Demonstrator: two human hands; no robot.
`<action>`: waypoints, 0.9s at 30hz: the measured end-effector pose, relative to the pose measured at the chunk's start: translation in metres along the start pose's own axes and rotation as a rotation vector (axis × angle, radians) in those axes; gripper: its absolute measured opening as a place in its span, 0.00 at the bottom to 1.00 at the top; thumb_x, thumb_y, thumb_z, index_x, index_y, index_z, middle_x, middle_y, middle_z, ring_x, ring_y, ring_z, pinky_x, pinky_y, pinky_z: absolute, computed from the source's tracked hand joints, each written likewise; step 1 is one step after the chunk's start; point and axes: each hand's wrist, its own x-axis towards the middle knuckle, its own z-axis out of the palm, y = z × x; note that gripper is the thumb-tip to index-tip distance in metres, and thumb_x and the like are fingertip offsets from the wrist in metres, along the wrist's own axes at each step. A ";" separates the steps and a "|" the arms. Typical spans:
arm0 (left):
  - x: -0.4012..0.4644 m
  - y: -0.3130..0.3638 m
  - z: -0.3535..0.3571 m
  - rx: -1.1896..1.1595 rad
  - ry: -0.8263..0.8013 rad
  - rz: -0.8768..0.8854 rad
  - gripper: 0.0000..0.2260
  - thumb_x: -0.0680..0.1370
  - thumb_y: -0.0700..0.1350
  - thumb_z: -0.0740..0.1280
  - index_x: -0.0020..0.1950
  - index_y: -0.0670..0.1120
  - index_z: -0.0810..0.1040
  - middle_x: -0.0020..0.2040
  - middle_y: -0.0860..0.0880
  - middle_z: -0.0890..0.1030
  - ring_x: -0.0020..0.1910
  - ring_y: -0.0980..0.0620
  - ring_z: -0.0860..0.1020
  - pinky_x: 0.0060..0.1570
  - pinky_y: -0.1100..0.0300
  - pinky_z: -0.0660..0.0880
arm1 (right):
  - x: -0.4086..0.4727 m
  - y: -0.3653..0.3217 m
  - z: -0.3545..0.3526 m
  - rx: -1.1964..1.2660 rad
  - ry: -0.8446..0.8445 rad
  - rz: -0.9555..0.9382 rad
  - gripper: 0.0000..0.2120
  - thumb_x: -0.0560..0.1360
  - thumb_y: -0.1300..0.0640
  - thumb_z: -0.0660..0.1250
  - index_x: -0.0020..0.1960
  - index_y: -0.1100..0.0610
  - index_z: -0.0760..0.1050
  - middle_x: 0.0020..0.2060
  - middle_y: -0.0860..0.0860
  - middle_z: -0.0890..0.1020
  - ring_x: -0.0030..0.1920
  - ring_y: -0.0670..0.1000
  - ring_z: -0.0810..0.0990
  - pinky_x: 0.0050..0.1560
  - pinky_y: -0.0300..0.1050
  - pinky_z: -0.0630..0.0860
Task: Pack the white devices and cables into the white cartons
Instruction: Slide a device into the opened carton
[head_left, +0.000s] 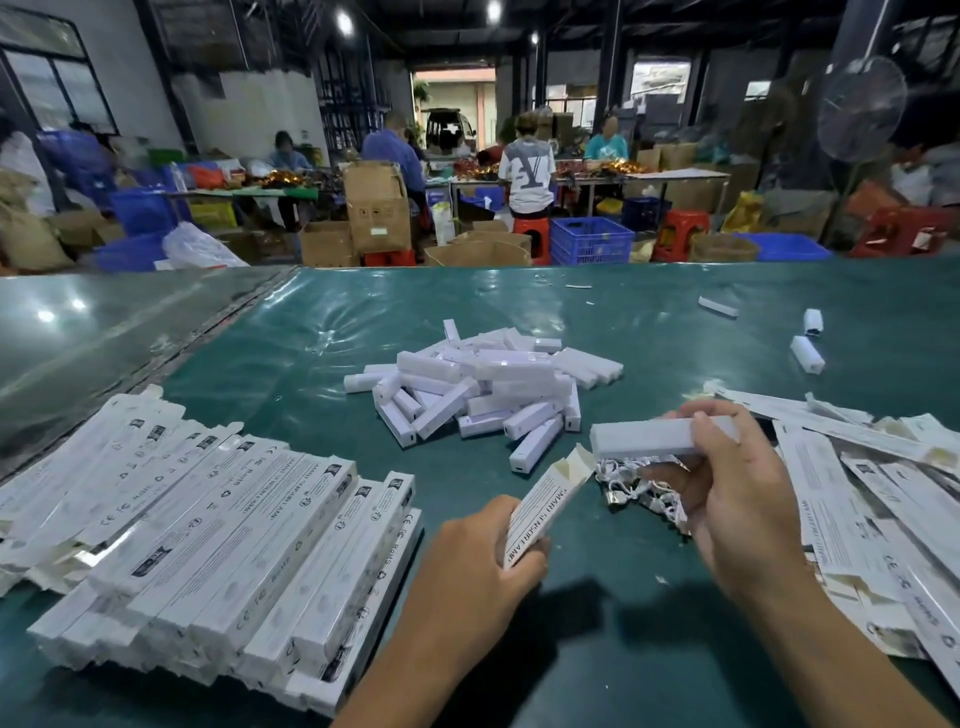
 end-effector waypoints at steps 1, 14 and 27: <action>0.000 0.000 0.000 0.003 -0.007 0.003 0.08 0.76 0.54 0.70 0.51 0.53 0.79 0.31 0.55 0.76 0.30 0.56 0.72 0.31 0.63 0.66 | -0.003 -0.001 0.002 -0.037 -0.034 -0.047 0.13 0.84 0.61 0.59 0.47 0.51 0.79 0.44 0.54 0.83 0.42 0.52 0.84 0.38 0.43 0.83; 0.000 0.002 -0.006 0.010 0.002 0.005 0.07 0.74 0.53 0.70 0.46 0.53 0.75 0.34 0.63 0.76 0.32 0.59 0.74 0.31 0.69 0.65 | -0.009 -0.009 0.001 -0.221 -0.165 -0.143 0.09 0.83 0.62 0.59 0.49 0.53 0.76 0.45 0.57 0.82 0.40 0.55 0.84 0.41 0.49 0.84; 0.000 0.002 -0.008 0.001 -0.002 0.017 0.07 0.72 0.55 0.66 0.47 0.54 0.75 0.34 0.60 0.77 0.33 0.57 0.75 0.31 0.67 0.67 | -0.012 -0.007 0.003 -0.227 -0.207 -0.220 0.05 0.81 0.56 0.62 0.54 0.50 0.75 0.54 0.54 0.83 0.52 0.53 0.85 0.53 0.46 0.83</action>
